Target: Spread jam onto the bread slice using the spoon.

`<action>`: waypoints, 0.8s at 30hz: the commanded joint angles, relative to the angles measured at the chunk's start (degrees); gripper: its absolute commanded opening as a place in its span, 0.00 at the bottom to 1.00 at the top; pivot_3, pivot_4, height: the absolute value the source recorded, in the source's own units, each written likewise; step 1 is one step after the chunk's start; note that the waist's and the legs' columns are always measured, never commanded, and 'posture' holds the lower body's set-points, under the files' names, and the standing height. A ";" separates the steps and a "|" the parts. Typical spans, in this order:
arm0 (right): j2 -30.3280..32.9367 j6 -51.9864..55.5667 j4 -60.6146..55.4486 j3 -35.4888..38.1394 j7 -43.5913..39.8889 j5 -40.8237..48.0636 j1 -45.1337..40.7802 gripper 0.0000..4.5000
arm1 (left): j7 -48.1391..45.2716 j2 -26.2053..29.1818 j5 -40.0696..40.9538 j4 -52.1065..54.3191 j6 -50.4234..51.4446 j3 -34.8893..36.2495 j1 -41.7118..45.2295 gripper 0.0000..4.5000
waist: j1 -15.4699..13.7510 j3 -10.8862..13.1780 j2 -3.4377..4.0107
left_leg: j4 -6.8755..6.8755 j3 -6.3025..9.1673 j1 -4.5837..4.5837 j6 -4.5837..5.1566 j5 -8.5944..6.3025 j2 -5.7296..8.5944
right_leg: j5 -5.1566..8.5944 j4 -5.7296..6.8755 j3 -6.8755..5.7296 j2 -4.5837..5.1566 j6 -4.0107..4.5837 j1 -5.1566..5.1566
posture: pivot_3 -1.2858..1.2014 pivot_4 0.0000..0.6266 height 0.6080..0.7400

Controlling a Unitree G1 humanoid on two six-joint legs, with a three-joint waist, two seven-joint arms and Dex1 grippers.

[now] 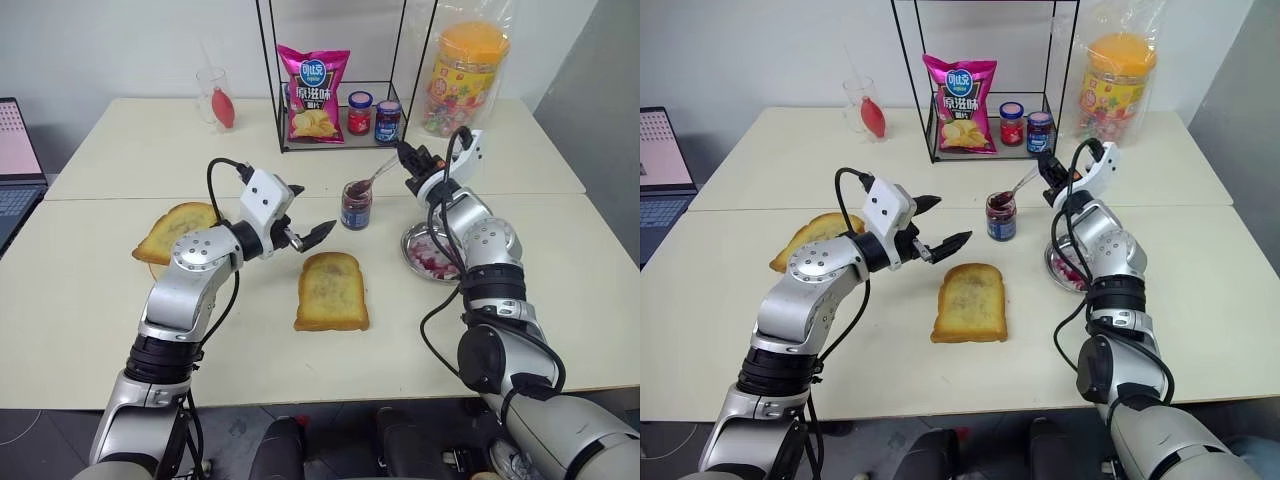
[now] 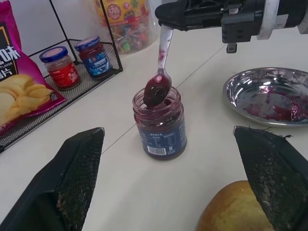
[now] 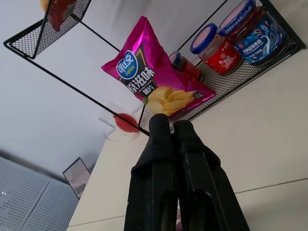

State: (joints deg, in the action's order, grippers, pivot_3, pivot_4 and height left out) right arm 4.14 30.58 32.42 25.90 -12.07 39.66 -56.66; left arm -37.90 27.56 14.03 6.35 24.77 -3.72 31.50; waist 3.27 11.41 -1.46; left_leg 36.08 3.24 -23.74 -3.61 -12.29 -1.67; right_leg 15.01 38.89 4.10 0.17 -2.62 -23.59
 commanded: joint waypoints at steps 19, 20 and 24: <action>-1.42 13.88 -23.04 0.88 3.46 15.55 4.16 0.01 | -4.93 5.22 5.71 8.87 0.36 7.13 -7.30 1.00 | 0.01 0.00 0.01 | -0.04 0.02 -0.08 0.00 0.00 -0.02 | 0.01 0.01 -0.01 -0.01 0.02 -0.09 | 0.52 0.24 1.00; -1.50 15.23 -24.80 0.38 3.73 16.47 4.87 0.01 | -5.55 6.10 6.22 9.86 0.61 7.78 -8.34 1.00 | 0.06 0.00 0.01 | -0.03 0.02 -0.08 0.00 0.00 -0.02 | 0.01 0.01 -0.01 -0.01 0.02 -0.10 | 0.52 0.24 1.00; -3.27 21.36 -33.75 -2.07 7.26 21.83 9.76 0.01 | -6.55 9.68 7.30 13.38 0.59 11.51 -13.22 1.00 | 0.09 0.01 0.03 | -0.05 0.01 -0.08 0.01 0.00 -0.04 | 0.05 0.03 0.00 -0.01 0.07 -0.13 | 0.52 0.24 1.00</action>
State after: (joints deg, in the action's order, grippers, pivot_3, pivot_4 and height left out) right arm 1.90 48.18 6.20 25.80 -6.71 56.62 -48.66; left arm -43.61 35.26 20.06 15.55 25.95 4.34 20.03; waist 3.36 11.42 -1.44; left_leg 36.04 3.26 -23.83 -3.61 -12.29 -1.70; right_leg 15.06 38.95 4.10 0.15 -2.54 -23.73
